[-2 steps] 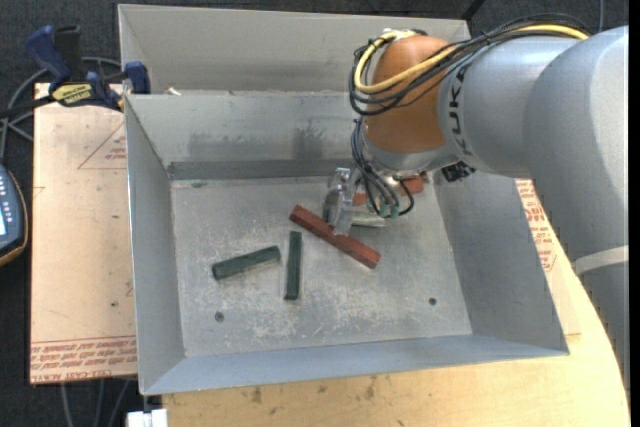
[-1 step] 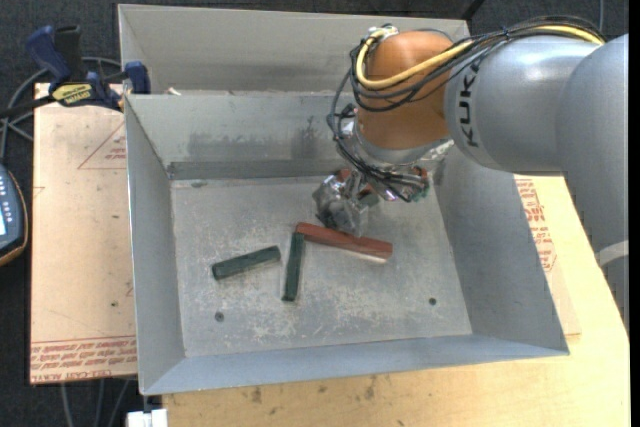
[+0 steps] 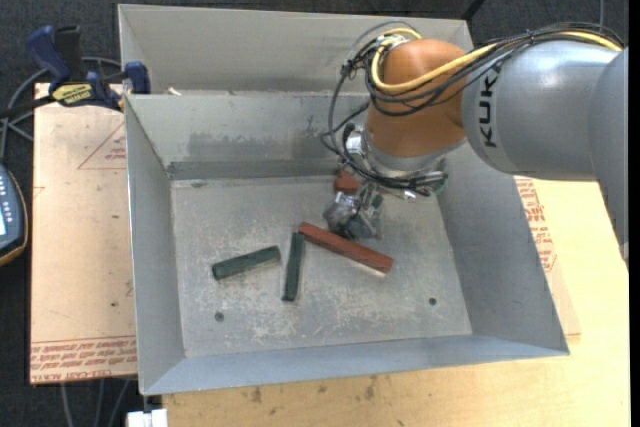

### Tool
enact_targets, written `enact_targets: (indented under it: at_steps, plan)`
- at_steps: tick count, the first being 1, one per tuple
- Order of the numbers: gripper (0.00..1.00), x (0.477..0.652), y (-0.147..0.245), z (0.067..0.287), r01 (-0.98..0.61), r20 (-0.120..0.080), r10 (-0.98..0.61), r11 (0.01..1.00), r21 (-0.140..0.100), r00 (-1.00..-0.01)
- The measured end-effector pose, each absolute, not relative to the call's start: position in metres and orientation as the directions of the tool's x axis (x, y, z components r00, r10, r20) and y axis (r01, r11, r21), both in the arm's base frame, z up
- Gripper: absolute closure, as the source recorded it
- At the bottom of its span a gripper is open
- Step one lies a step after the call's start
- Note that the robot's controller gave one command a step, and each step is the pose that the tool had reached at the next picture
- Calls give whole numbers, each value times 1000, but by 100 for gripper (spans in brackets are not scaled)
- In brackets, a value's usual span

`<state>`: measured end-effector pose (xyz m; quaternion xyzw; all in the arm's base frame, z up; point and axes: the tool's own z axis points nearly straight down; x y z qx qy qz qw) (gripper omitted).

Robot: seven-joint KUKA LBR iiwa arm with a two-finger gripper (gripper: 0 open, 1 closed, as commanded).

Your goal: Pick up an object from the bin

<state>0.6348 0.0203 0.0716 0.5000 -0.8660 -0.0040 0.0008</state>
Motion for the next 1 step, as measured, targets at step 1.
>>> enact_targets:
  at_steps: [1]
  plan:
    - [0, 636, 18, 70, -867, -4, -867, 499, 0, -499]
